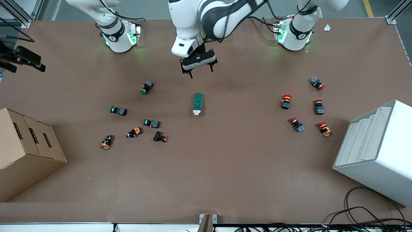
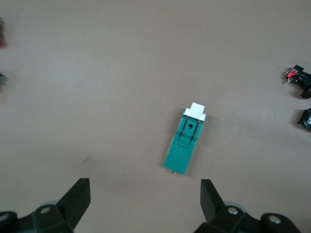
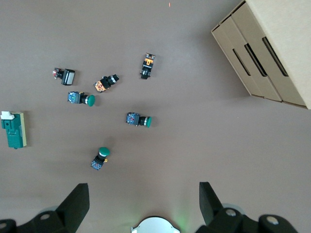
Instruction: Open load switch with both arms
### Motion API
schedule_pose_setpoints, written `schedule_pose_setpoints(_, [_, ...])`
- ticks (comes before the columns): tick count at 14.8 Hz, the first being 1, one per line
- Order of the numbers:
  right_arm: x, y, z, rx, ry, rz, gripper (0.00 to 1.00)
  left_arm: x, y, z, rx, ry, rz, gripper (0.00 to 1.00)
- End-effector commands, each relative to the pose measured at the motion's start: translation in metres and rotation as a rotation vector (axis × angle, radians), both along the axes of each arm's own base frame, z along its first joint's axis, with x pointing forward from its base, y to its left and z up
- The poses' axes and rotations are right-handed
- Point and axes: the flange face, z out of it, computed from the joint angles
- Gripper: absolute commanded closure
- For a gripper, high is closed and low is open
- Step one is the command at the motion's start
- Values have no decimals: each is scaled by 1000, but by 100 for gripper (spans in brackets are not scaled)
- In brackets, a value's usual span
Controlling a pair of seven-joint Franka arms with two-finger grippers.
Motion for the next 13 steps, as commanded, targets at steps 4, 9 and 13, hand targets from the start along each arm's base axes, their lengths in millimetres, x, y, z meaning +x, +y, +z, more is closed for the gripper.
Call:
schedule_pose_setpoints(4, [40, -9, -72, 0, 103, -6, 0, -56, -38, -114, 90, -236, -23, 0])
schedule_pose_setpoints(9, [48, 34, -94, -36, 150, -221, 0, -83, -37, -181, 115, -383, -112, 0])
schedule_pose_setpoints(13, [58, 103, -134, -77, 222, -401, 0, -102, -15, -219, 89, -524, -191, 1])
